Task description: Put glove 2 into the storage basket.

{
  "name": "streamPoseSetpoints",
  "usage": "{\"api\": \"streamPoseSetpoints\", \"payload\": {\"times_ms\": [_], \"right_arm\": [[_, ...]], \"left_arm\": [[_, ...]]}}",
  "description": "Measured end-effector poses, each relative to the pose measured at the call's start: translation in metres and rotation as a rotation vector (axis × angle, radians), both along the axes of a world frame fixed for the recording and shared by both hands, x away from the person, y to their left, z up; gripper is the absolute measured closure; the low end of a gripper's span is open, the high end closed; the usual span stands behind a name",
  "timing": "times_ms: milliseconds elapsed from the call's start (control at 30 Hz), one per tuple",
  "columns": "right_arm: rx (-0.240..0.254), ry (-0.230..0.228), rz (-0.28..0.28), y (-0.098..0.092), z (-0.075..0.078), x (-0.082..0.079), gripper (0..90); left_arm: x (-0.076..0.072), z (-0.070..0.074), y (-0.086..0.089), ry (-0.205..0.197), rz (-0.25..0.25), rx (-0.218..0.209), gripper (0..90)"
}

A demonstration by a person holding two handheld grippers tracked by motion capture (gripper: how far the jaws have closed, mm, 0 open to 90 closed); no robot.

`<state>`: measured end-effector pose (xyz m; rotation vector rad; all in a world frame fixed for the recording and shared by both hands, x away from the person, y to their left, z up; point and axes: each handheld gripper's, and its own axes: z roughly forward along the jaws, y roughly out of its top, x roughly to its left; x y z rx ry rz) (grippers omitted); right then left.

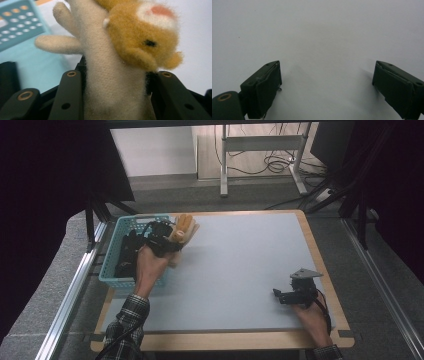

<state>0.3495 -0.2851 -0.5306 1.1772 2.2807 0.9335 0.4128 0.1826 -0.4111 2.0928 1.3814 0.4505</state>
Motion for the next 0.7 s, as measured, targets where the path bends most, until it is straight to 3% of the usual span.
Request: {"api": "streamPoseSetpoints", "payload": {"times_ms": [433, 533, 700], "right_arm": [[0.001, 0.0, 0.0, 0.0, 0.0, 0.0, 8.0], [0.0, 0.0, 0.0, 0.0, 0.0, 0.0, 8.0], [0.0, 0.0, 0.0, 0.0, 0.0, 0.0, 8.0]], "left_arm": [[0.002, 0.005, 0.053, -0.009, 0.14, 0.014, 57.9], [0.005, 0.003, 0.067, 0.005, 0.189, 0.025, 57.8], [0.014, -0.007, 0.077, 0.036, 0.228, 0.05, 57.6]]}}
